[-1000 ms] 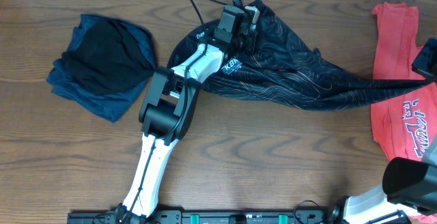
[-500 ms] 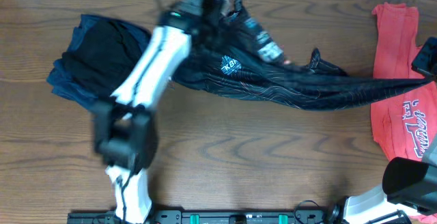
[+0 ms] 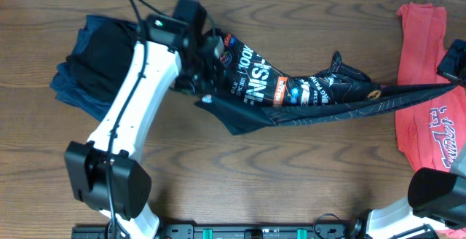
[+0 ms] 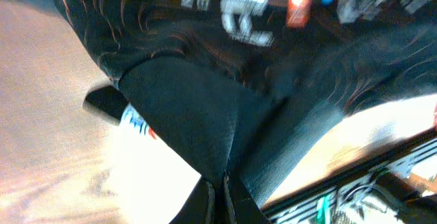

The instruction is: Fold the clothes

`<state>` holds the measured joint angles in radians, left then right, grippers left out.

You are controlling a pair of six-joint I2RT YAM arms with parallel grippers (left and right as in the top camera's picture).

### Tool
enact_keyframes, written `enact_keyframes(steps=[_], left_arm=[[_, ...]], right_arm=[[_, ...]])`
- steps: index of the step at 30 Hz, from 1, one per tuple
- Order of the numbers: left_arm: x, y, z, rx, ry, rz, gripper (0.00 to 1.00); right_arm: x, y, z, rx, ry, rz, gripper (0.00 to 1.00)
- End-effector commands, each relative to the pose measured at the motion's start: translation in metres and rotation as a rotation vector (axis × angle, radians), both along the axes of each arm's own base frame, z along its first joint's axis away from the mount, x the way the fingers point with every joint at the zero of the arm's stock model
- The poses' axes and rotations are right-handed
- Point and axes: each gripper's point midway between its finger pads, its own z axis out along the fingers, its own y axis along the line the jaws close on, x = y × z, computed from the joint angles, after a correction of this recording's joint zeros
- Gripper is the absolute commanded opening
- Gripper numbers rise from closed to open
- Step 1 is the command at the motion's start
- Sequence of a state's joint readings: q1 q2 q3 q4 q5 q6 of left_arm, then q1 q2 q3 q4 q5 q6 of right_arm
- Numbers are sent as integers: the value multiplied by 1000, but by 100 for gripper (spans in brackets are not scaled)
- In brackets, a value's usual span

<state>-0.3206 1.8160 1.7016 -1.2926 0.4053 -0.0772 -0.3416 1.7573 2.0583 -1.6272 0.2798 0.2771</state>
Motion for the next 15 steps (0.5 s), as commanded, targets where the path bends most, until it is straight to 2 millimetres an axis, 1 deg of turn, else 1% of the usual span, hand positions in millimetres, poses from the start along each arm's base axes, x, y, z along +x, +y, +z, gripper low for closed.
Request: enact_keyframes(steps=[1,4,7,9,11,15], left_arm=[[-19,14,-35,89,90,-14,6],[-34,19,-64,109,149,-8,6],[-41,21,-90,114,165,-3,6],[-45,22,-101,116,172,2,6],[-50,24,-107,120,185,2,6],[-55,26,-109,125,201,1,6]], right_arm=[[-1,0,2,-7,1,14,1],[-1,0,2,-7,0,14,1],[-1,0,2,-7,1,14,1],[-1,0,2,-7,1,14,1],[-1,0,2,-7,1,14,1],[-1,0,2,-6,2,14,1]])
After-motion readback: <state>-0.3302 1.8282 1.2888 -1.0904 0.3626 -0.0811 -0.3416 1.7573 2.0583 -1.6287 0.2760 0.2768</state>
